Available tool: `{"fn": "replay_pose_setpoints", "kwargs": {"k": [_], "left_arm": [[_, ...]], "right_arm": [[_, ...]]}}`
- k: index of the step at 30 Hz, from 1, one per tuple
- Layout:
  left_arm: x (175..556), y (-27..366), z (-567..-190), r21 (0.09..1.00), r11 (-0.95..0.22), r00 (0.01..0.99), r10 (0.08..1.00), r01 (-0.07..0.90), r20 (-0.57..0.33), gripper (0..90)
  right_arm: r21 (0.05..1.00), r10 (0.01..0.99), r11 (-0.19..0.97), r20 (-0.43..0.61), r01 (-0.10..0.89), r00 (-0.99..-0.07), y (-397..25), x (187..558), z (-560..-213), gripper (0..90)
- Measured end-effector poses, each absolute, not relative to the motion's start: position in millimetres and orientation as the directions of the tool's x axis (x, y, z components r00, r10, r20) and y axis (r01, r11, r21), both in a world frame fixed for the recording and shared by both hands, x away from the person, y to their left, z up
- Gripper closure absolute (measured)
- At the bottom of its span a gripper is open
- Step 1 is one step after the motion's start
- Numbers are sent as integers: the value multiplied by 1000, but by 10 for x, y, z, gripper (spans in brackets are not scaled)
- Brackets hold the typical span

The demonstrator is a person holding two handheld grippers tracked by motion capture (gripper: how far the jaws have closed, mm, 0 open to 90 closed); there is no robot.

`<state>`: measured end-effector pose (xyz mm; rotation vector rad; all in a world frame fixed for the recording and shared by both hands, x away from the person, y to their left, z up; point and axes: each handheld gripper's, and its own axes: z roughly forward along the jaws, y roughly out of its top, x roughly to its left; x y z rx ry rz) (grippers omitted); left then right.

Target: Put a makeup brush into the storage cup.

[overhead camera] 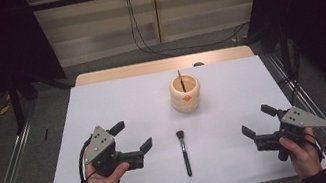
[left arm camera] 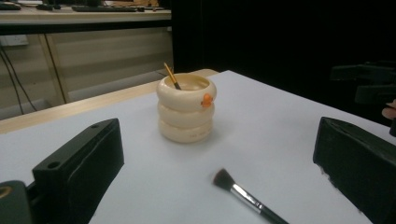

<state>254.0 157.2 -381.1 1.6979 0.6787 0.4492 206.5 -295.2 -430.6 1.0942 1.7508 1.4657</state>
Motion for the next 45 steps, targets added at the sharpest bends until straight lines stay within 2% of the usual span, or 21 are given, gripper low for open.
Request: {"fn": "replay_pose_setpoints", "kwargs": {"k": [10,14,20,26,45], "left_arm": [[2621,1397,-3819,967,-155,777,626,201,-62,19],[2673,1340,-3811,963,-145,782,616,228,-92,10],[2754,1217,-3808,948,-194,779,622,252,-80,14],[2832,1148,-3822,930,-207,792,597,305,-127,36],[2997,845,-3904,741,-425,765,618,520,-182,87]], "right_arm": [[976,875,53,56,211,-481,-2953,2066,-4308,8],[976,872,58,52,208,-487,-2949,2073,-4314,8],[975,873,58,54,213,-486,-2940,2074,-4316,8],[975,871,60,53,213,-488,-2937,2075,-4317,8],[975,870,56,59,217,-490,-2930,2077,-4320,9]]}}
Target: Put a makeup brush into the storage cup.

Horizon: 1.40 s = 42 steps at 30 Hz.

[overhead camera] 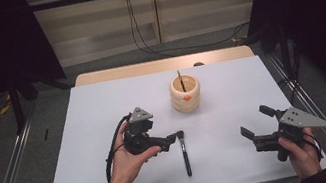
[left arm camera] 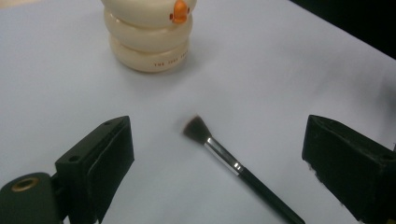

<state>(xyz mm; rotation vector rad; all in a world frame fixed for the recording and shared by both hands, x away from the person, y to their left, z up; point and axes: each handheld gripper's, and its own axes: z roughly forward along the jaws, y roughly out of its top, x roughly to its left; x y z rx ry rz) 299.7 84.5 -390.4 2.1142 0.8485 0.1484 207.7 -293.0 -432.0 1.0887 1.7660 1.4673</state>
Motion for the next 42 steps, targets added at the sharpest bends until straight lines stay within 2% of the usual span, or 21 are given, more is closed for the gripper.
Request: {"fn": "replay_pose_setpoints", "kwargs": {"k": [10,19,25,30,39,42], "left_arm": [[3055,649,-3974,660,-497,757,631,563,-171,89],[3118,551,-4087,599,-516,739,643,612,-202,116],[3141,506,-4147,573,-522,722,666,632,-188,106],[3152,464,-4200,515,-549,707,687,658,-171,110],[3158,352,-4294,416,-570,682,704,709,-197,188],[3159,314,-4323,409,-568,677,708,714,-199,223]], "right_arm": [[974,868,58,58,218,-493,-2929,2074,-4321,9],[973,865,64,57,222,-499,-2924,2078,-4327,9],[972,863,64,61,227,-502,-2920,2081,-4330,9],[971,862,64,62,229,-504,-2918,2081,-4331,9],[970,855,75,56,231,-516,-2917,2085,-4338,9],[970,855,75,56,230,-516,-2911,2086,-4339,9]]}}
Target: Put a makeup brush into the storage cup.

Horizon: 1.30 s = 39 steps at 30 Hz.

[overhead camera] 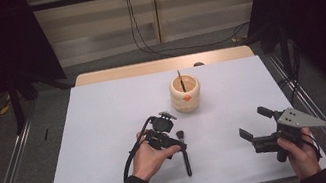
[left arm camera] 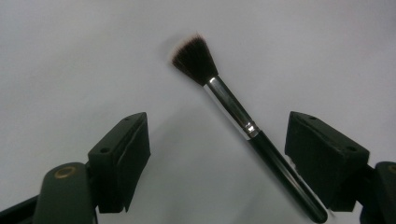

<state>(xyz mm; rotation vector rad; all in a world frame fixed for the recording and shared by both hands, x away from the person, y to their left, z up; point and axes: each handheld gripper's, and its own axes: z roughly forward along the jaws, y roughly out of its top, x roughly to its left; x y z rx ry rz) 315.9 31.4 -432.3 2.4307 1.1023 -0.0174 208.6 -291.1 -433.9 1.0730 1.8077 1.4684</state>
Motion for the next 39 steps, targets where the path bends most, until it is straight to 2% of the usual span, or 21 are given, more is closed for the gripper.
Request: {"fn": "replay_pose_setpoints", "kwargs": {"k": [2,6,8,14,19,26,31,39], "left_arm": [[3162,294,-4334,405,-569,680,699,716,-221,232],[3163,248,-4366,404,-578,686,699,709,-205,260],[3161,236,-4370,397,-575,679,707,715,-199,318],[3177,210,-4404,395,-542,649,728,742,-221,403],[3185,167,-4403,396,-515,626,743,761,-237,413],[3190,119,-4444,388,-538,638,744,748,-198,474],[3195,101,-4469,383,-541,639,743,749,-201,529],[3205,92,-4509,382,-538,633,750,752,-189,564]], "right_arm": [[970,852,72,61,232,-521,-2908,2085,-4339,9],[970,853,76,57,232,-519,-2907,2088,-4343,9],[970,853,73,60,233,-518,-2906,2085,-4341,9],[970,848,83,53,230,-528,-2909,2089,-4345,9],[970,850,80,54,230,-524,-2899,2094,-4344,15],[969,846,84,53,231,-531,-2906,2094,-4345,15],[970,846,83,52,228,-530,-2901,2093,-4344,15],[971,853,74,56,227,-519,-2914,2095,-4341,17]]}}
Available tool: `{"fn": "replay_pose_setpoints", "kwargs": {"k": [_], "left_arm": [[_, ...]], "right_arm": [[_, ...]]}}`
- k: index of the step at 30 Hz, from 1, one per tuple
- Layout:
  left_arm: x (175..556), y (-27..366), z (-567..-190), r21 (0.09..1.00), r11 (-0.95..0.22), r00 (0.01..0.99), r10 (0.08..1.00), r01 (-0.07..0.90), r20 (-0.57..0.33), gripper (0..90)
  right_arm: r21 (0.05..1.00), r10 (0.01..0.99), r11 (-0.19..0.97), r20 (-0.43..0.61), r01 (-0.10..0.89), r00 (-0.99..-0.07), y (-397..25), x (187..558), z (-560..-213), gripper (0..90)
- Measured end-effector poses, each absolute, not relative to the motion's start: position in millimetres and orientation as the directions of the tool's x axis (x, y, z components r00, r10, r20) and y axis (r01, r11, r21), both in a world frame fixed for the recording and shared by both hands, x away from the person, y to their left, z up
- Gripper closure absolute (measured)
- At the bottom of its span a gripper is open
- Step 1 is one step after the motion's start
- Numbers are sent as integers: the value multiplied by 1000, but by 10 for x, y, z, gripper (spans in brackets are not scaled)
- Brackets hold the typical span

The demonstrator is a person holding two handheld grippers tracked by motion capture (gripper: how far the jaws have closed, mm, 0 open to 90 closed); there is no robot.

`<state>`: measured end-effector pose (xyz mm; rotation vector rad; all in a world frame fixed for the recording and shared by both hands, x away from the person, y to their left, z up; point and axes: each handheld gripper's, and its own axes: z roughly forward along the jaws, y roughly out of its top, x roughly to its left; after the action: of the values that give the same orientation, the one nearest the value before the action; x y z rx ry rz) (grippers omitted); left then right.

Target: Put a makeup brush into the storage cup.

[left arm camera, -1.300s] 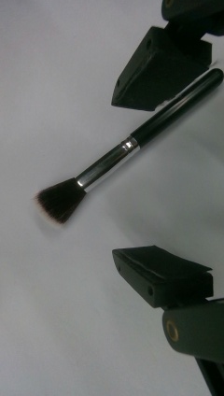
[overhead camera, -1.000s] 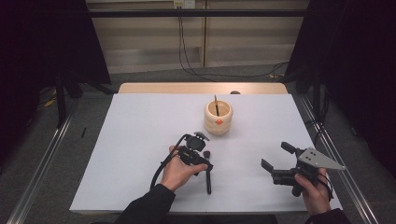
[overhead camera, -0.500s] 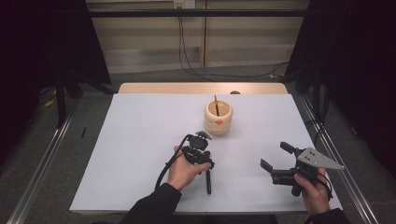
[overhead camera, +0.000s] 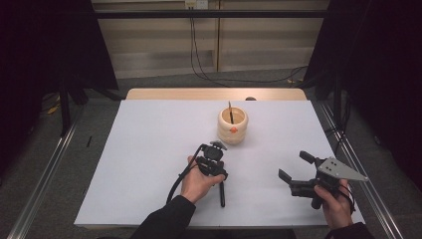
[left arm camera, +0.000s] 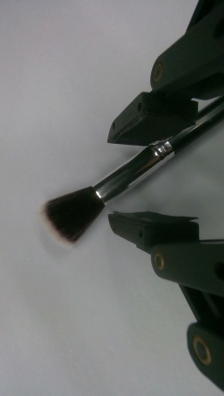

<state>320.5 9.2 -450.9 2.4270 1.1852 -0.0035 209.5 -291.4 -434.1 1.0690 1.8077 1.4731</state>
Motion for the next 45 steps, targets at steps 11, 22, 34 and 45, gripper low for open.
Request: {"fn": "replay_pose_setpoints", "kwargs": {"k": [11,22,34,45], "left_arm": [[3249,123,-4514,364,-535,624,757,762,-195,651],[3280,149,-4526,363,-548,635,749,753,-187,767],[3288,173,-4528,367,-564,654,731,740,-196,776],[3308,241,-4534,385,-542,648,725,747,-234,777]], "right_arm": [[970,852,78,56,231,-521,-2912,2094,-4345,22],[970,851,79,54,230,-523,-2915,2095,-4345,21],[969,849,80,57,234,-525,-2915,2094,-4347,21],[969,847,81,55,232,-528,-2924,2096,-4350,21]]}}
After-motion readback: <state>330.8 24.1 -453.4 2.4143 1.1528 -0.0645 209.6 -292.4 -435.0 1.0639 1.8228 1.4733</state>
